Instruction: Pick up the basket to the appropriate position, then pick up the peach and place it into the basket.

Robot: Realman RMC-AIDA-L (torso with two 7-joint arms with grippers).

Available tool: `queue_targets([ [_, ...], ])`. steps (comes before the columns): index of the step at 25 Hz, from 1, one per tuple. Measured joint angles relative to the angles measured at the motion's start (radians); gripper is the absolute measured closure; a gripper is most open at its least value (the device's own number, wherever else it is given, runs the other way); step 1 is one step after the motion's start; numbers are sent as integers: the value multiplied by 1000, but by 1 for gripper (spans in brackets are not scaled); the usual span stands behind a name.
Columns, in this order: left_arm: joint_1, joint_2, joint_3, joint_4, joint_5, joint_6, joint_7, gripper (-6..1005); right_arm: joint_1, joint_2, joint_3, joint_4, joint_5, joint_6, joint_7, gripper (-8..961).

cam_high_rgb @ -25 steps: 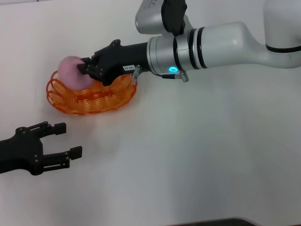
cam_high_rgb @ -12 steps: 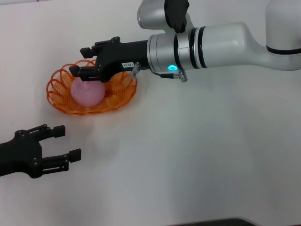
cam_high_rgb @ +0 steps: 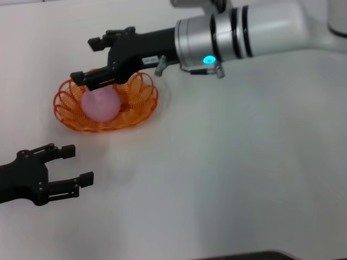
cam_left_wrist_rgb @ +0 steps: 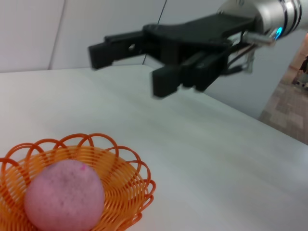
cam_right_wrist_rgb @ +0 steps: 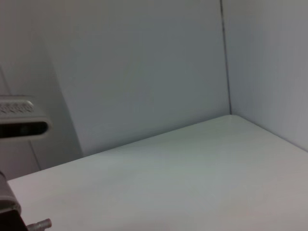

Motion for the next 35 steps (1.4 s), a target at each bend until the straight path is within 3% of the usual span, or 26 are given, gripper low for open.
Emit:
queue_targets([
  [2,-1,1,1,2,0,4,0,133,-21,-5,119,-100,-188,-92,121,92],
  [3,-1,1,1,3,0,7,0,133,-21,-5,119,-100,-188,-92,121,72],
  [11,-2,3,-5,6,0,10,-1,133,-1,-7,465,-249,-577,-460,316,16],
  [15,-3,3,-6,4,0,10,-1,133,-32,-11,627,-285,-618,-598,272,20],
  [19,-3,2,-8,2,-5,9,-1,133,-124,13,748,-329,-577,-671,153,23],
  [22,-4,2,-13,1,-9,9,-1,133,-205,24,768,-335,-521,-688,50,24],
  [28,-7,1,-21,0,-13,4,-1,133,-310,27,774,-141,-424,-692,-239,24],
  [35,-8,3,-48,2,-22,3,-2,133,-323,27,828,194,-421,-653,-585,23],
])
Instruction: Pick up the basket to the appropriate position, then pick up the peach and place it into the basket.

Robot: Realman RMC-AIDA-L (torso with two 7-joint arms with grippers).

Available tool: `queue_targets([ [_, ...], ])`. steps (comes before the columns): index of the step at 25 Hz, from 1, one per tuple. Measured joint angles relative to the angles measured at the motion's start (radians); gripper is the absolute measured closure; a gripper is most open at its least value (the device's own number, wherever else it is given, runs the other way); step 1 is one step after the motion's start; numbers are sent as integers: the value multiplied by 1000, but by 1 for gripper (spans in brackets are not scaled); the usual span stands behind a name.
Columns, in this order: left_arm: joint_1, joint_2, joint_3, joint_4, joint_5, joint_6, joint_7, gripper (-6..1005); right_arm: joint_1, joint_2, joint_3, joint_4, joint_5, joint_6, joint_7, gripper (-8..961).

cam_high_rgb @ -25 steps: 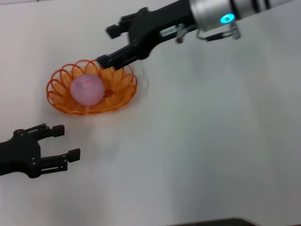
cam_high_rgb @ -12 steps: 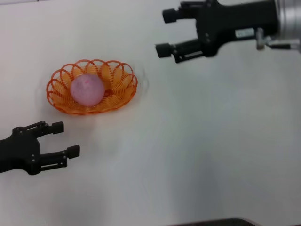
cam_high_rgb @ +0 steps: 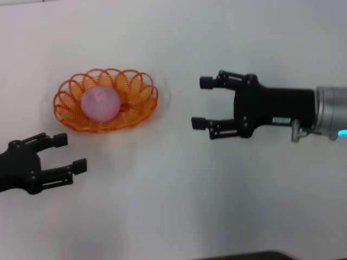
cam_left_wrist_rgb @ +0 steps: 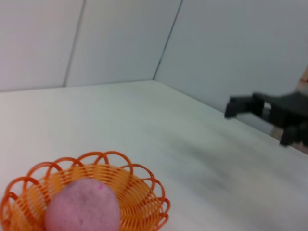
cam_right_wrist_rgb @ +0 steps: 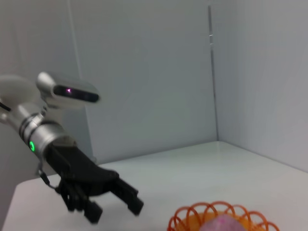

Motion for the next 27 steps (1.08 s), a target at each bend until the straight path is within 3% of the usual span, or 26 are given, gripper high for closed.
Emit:
queue_targets([
  [15,7,-1,-140,-14,-7,-1,41,133,-9,-1,10,59,-8,77,-32,23],
  [27,4,-2,-156,-28,-16,14,41,133,-12,-1,11,62,-1,76,-34,23],
])
